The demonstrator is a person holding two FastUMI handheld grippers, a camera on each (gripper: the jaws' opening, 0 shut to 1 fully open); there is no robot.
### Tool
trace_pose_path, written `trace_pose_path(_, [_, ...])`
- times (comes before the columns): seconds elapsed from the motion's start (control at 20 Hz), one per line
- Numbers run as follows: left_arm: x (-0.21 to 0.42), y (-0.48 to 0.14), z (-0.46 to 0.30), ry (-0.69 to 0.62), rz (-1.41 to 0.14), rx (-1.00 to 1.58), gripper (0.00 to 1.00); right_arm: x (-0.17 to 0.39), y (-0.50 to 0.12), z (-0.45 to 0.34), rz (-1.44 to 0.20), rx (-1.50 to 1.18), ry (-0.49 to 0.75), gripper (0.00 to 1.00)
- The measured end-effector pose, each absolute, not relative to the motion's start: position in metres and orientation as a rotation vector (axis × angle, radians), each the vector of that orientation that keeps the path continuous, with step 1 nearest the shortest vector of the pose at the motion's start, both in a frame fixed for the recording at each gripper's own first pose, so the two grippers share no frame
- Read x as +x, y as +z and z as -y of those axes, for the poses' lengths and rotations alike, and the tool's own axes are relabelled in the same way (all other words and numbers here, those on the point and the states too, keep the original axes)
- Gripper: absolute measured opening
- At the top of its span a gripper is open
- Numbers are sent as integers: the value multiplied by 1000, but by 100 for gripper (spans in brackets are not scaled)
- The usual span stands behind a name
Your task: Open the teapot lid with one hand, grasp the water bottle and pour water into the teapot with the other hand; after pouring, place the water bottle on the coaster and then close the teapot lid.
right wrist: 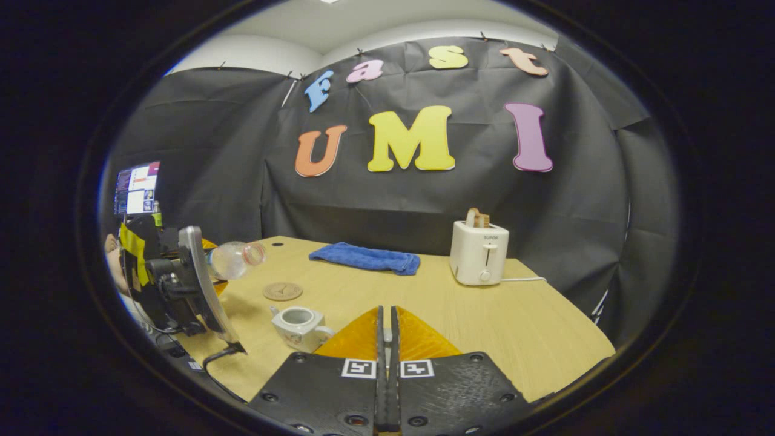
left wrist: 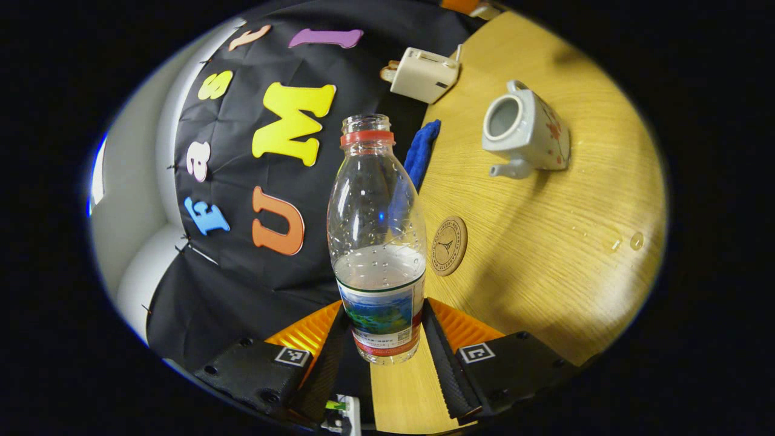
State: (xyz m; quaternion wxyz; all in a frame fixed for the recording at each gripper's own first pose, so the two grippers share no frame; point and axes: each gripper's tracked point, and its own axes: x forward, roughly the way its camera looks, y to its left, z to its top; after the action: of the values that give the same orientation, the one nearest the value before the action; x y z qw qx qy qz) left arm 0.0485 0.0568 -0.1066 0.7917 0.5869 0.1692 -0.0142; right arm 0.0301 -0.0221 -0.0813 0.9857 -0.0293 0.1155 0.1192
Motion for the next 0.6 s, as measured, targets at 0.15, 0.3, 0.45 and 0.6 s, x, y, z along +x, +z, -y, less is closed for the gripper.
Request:
trace_pose_path(0.15, [44,-109,-53,-48,-357,1375,74,29,-87,26,-239,-49,241,0])
trace_pose_path(0.3, [44,-109,-48,-59,-343,1473,74,28,-91,29,-246,-42,244,0])
trace_pose_path(0.45, [52,-101,-44,-73,-333,1546,74,27,-92,30,-245,-34,250,0])
trace_pose_path(0.6, [55,-95,-45,-76,-314,1605,74,27,-93,30,-245,-30,254,0])
